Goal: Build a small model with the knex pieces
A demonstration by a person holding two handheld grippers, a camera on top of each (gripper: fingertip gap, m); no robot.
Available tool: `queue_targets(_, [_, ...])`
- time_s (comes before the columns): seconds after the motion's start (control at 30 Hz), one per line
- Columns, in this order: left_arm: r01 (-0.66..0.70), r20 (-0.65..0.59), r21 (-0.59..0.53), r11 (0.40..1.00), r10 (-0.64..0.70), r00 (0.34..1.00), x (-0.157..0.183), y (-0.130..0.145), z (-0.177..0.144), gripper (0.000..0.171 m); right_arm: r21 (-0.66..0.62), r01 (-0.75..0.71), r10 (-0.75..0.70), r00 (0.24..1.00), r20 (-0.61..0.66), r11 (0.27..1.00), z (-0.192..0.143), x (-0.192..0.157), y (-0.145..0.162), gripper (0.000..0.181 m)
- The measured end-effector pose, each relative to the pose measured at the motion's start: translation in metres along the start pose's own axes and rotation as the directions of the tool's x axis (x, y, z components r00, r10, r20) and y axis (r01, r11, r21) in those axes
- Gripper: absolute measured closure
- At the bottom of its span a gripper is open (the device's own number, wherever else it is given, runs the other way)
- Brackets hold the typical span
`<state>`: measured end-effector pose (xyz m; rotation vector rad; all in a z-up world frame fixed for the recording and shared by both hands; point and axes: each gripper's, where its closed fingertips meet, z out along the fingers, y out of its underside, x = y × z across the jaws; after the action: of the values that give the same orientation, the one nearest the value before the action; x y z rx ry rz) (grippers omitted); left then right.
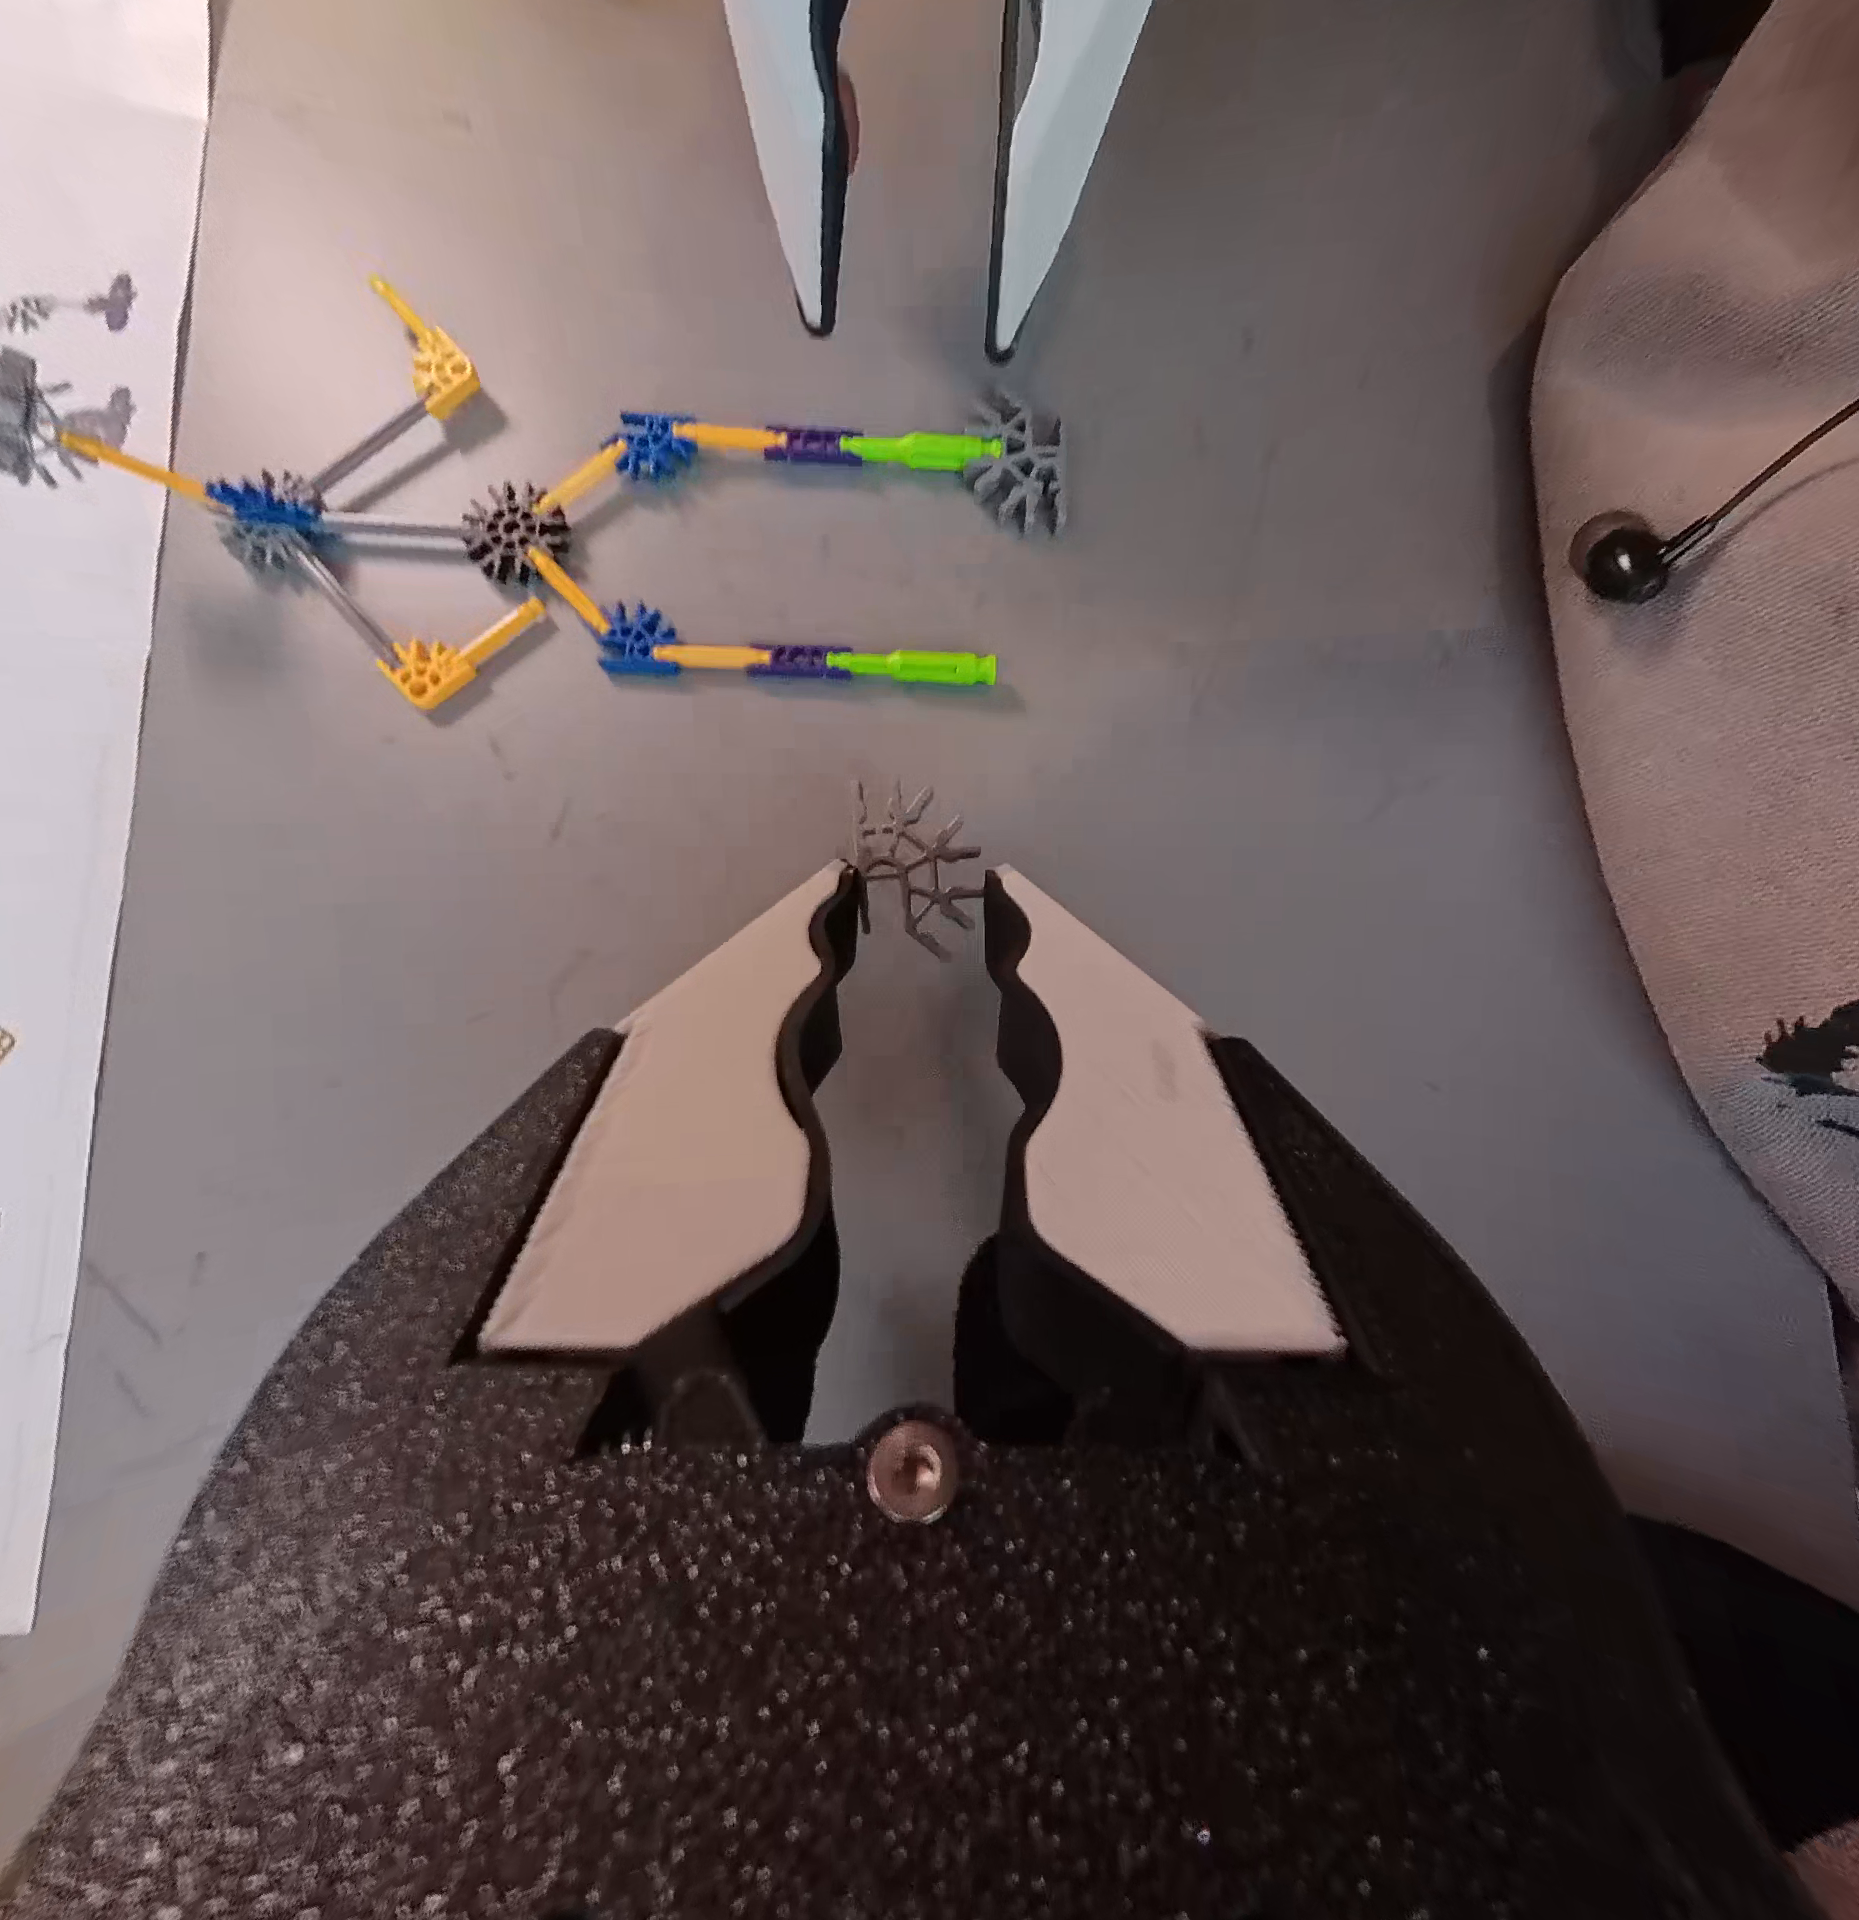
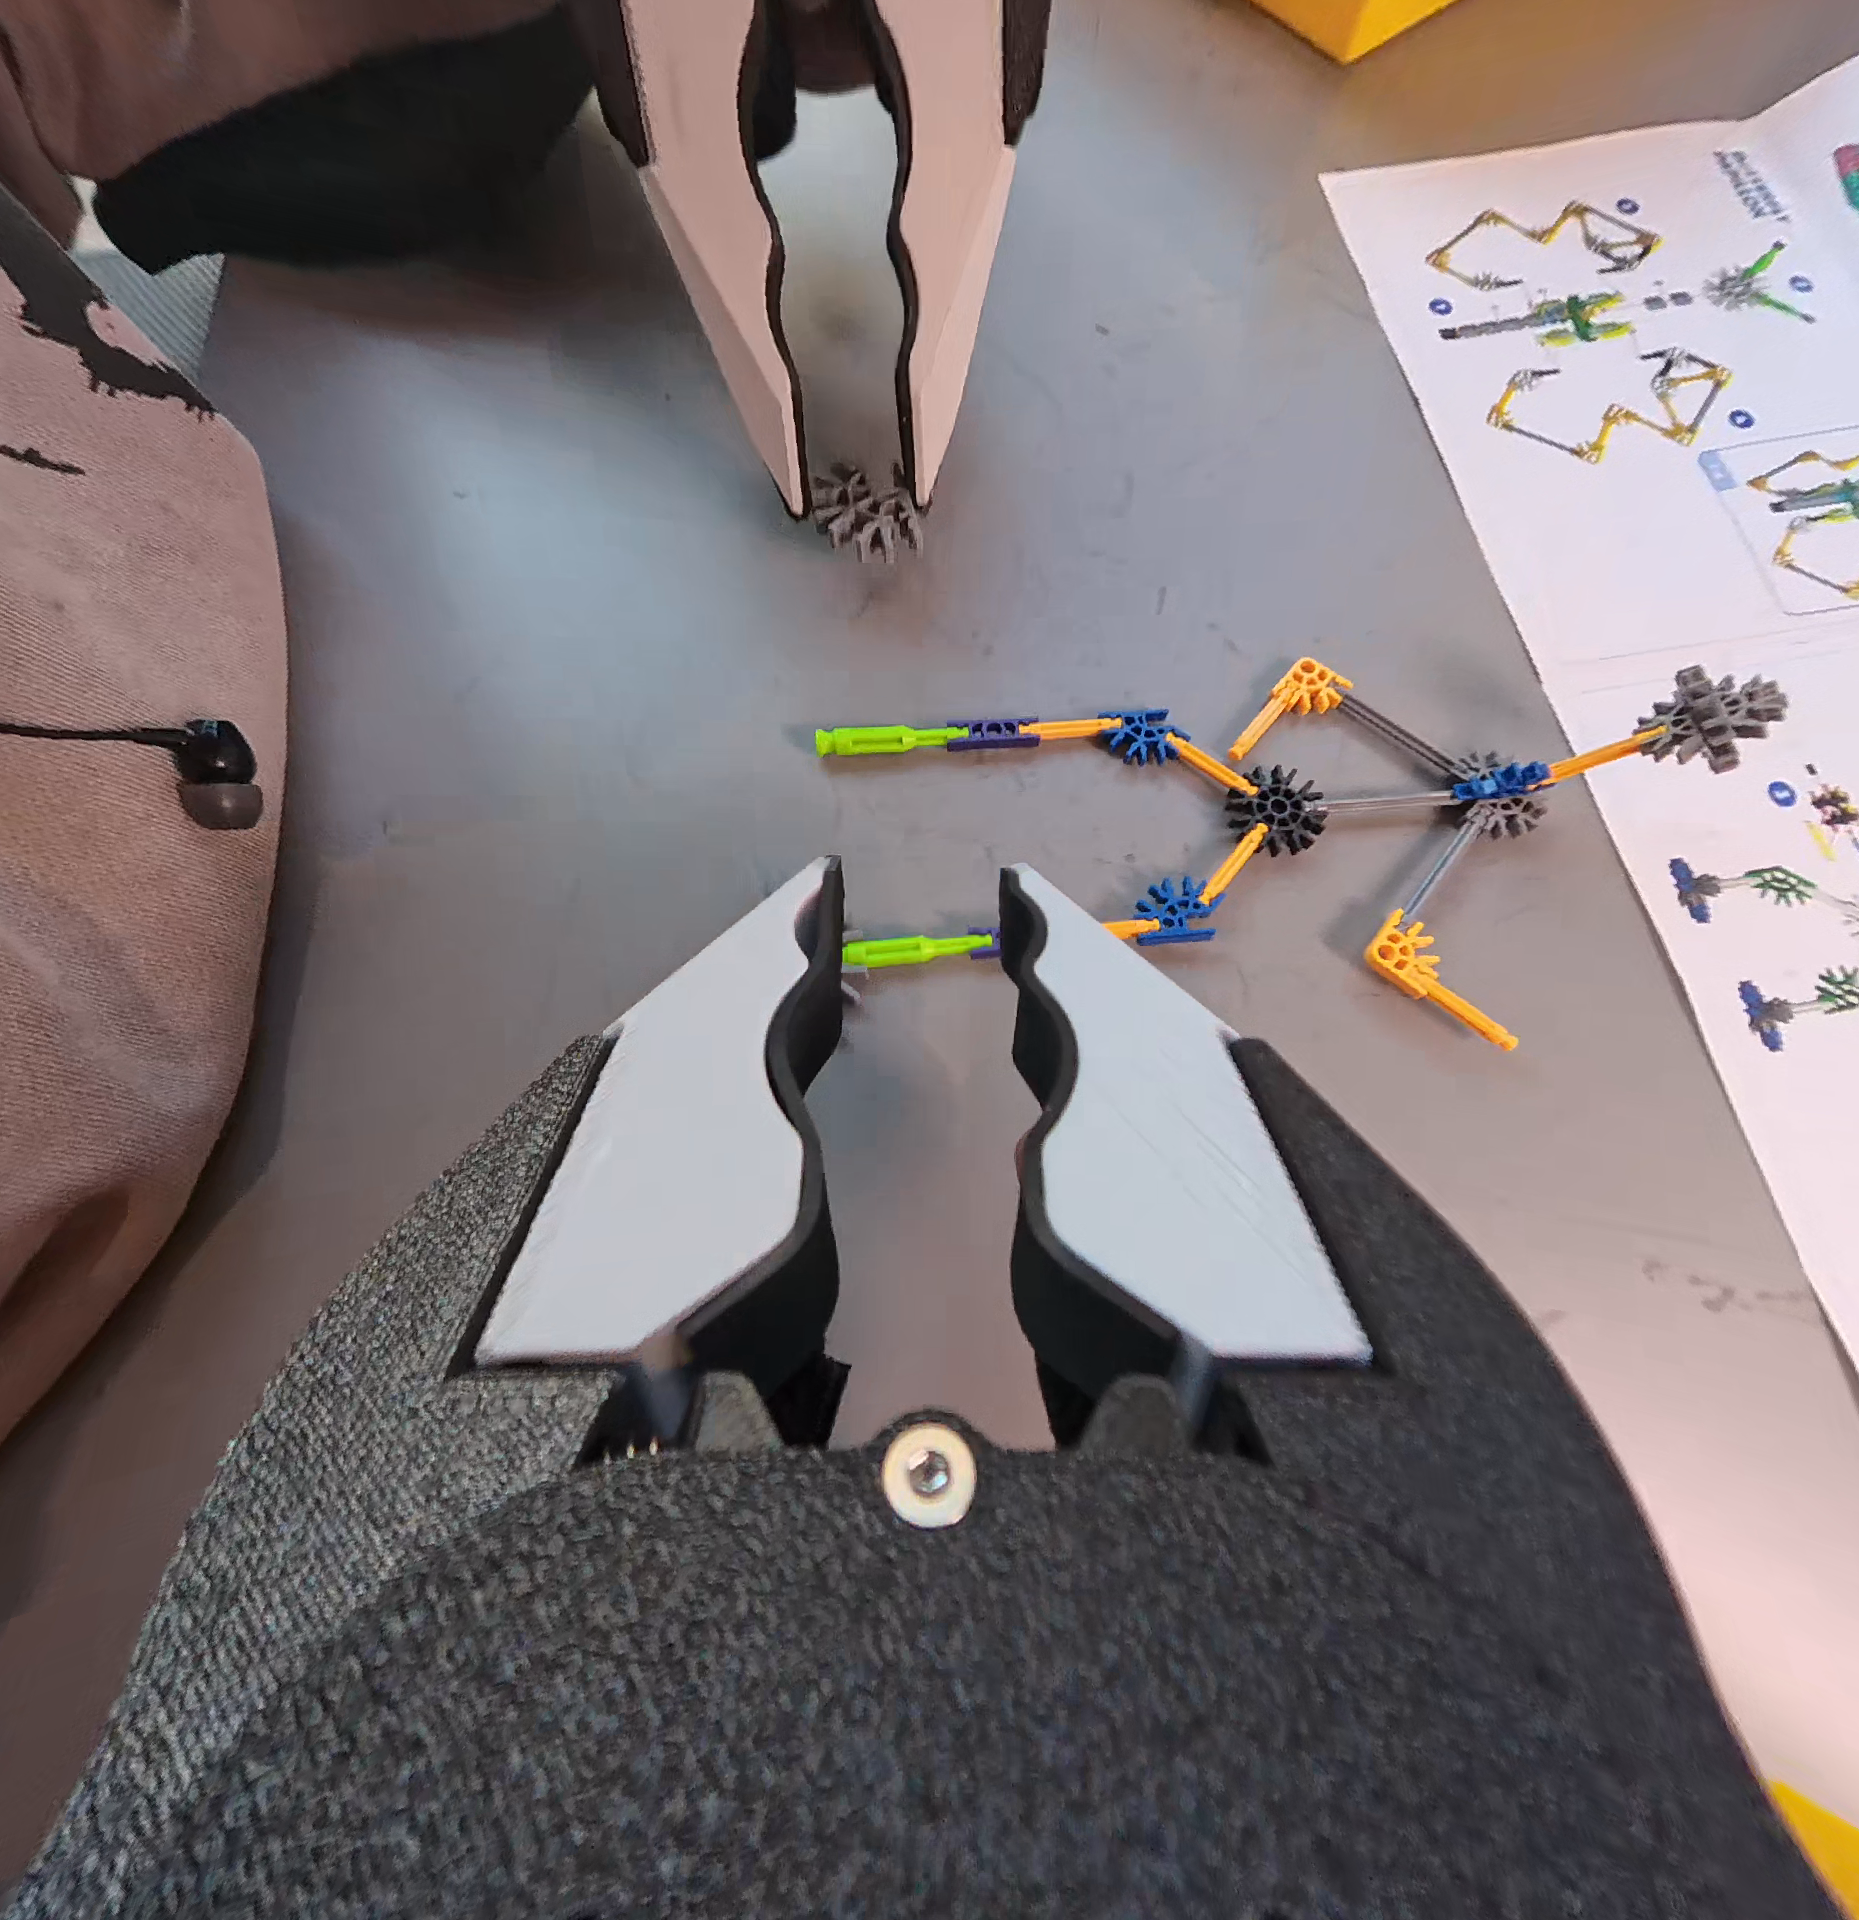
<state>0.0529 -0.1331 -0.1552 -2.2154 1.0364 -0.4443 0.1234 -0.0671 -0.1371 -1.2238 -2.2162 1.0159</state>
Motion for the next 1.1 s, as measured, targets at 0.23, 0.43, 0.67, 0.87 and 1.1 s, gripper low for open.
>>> queue_targets(0.23, [0.048, -0.158, 0.26, 0.964, -0.007, 0.987, 0.025, -0.052, 0.008, 0.147, 0.104, 0.11, -0.106, 0.993, -0.043, 0.988, 0.009, -0.012, -0.024, 0.154])
queue_targets(0.43, [0.274, -0.422, 0.333, 0.902, -0.116, 0.899, 0.044, -0.075, 0.01, 0.147, 0.187, 0.324, -0.318, 0.946, -0.064, 0.927, 0.004, -0.041, -0.044, 0.151])
queue_targets(0.67, [0.321, -0.427, 0.34, 0.884, -0.16, 0.89, 0.038, -0.076, 0.009, 0.15, 0.211, 0.145, -0.156, 0.987, 0.039, 0.967, 0.003, -0.041, -0.046, 0.176])
queue_targets(0.87, [0.257, -0.265, 0.434, 0.863, -0.15, 0.953, 0.015, -0.082, -0.005, 0.146, 0.238, -0.513, 0.425, 0.84, 0.338, 0.825, -0.005, -0.008, -0.055, 0.177])
queue_targets(1.1, [0.495, -0.417, 0.473, 0.729, -0.309, 0.855, 0.003, -0.093, -0.013, 0.166, 0.227, -0.767, 0.57, 0.609, 0.551, 0.6, -0.012, 0.002, -0.069, 0.177])
